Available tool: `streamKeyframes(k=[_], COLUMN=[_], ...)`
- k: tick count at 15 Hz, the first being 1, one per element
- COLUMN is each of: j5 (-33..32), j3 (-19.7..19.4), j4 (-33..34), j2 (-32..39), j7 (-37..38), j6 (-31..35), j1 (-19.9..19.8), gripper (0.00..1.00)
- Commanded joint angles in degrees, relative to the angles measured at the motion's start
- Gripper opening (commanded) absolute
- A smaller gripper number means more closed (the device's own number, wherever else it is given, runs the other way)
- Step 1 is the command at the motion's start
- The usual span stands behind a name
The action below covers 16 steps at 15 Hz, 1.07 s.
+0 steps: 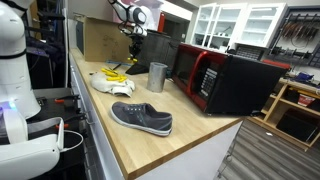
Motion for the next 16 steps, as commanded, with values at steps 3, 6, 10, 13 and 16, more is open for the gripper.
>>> streamKeyframes(k=[3,6,10,13,16], j5=[0.98,0.93,0.49,0.35,-0.14], j3=[-0.46,-0.59,-0.82,-0.85,-0.90], j4=[0.18,0.23,-0.11,-0.30,-0.72], j2=[0.78,1.30,1.24,0.96,0.70], j7=[1.59,1.65,1.93,1.90,1.81], j6=[0.41,0.39,0.98,1.45,2.77], j1=[-0.08,-0.15,-0.02,0.02,0.22], gripper=[0.49,0.71,0.99,0.98,0.65])
